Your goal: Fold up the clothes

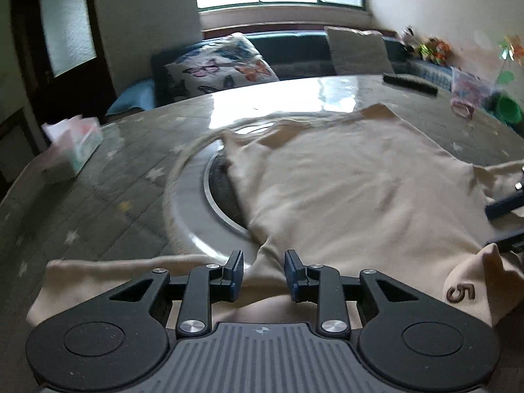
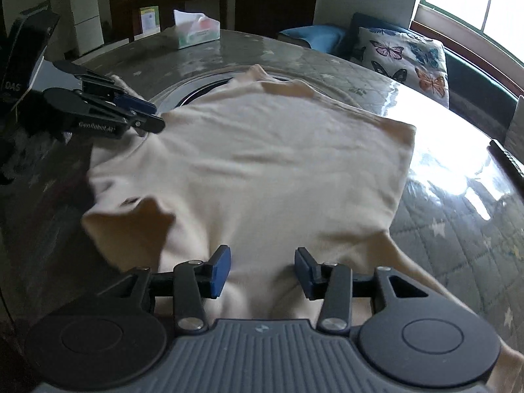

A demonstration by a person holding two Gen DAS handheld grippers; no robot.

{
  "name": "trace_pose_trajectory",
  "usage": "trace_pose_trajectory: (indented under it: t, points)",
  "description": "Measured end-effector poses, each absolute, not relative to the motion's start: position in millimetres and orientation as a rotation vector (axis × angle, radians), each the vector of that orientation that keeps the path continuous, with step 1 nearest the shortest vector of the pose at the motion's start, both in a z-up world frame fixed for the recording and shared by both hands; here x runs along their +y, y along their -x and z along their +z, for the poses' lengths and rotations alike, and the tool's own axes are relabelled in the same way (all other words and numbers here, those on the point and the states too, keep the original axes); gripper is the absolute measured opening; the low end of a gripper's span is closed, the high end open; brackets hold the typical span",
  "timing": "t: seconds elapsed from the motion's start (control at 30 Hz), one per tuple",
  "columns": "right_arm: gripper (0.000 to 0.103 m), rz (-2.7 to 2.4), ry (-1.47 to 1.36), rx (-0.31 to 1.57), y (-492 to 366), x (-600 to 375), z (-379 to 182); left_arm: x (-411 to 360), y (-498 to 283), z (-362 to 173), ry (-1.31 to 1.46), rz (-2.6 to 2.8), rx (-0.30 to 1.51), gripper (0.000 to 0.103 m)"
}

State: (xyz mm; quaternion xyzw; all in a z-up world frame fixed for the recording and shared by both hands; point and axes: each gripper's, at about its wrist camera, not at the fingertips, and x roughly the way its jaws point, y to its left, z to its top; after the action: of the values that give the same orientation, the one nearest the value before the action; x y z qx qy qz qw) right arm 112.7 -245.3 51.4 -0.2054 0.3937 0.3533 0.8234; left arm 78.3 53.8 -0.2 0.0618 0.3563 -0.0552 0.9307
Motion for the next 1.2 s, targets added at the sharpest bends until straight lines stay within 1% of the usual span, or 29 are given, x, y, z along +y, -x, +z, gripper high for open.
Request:
trace_pose_trajectory:
  t: [0.07, 0.1, 0.13, 0.17, 0.37, 0.5, 0.67, 0.8, 0.97, 1.2]
  points:
    - [0.044, 0.754, 0.454, 0.838, -110, -247, 54, 61, -72, 3, -0.097, -0.096, 0.718, 0.032]
    - [0.044, 0.753, 0.464, 0.835, -109, -246, 55, 65, -69, 5, -0.08, -0.089, 0.715, 0.035]
    - [0.044, 0.749, 0.469, 0.828, -109, -246, 56, 68, -67, 6, -0.072, -0.077, 0.712, 0.04]
    - [0.044, 0.747, 0.465, 0.82, -109, -246, 58, 71, -64, 7, -0.067, -0.064, 0.705, 0.041]
    - [0.044, 0.742, 0.357, 0.781, -123, -235, 66, 98, -53, 2, -0.005, 0.034, 0.715, 0.041]
    - [0.044, 0.78, 0.267, 0.813, -132, -222, 60, 119, -44, -3, 0.024, 0.108, 0.726, 0.041]
    - [0.044, 0.855, 0.319, 0.852, -113, -211, 49, 127, -33, 1, 0.014, 0.15, 0.73, 0.041]
    - [0.044, 0.853, 0.386, 0.805, -89, -211, 49, 104, -25, 13, -0.004, 0.073, 0.698, 0.041]
    - [0.044, 0.854, 0.36, 0.812, -80, -221, 54, 54, -30, 28, -0.043, -0.097, 0.652, 0.043]
    - [0.044, 0.85, 0.336, 0.815, -67, -233, 52, -10, -46, 12, -0.128, -0.25, 0.68, 0.043]
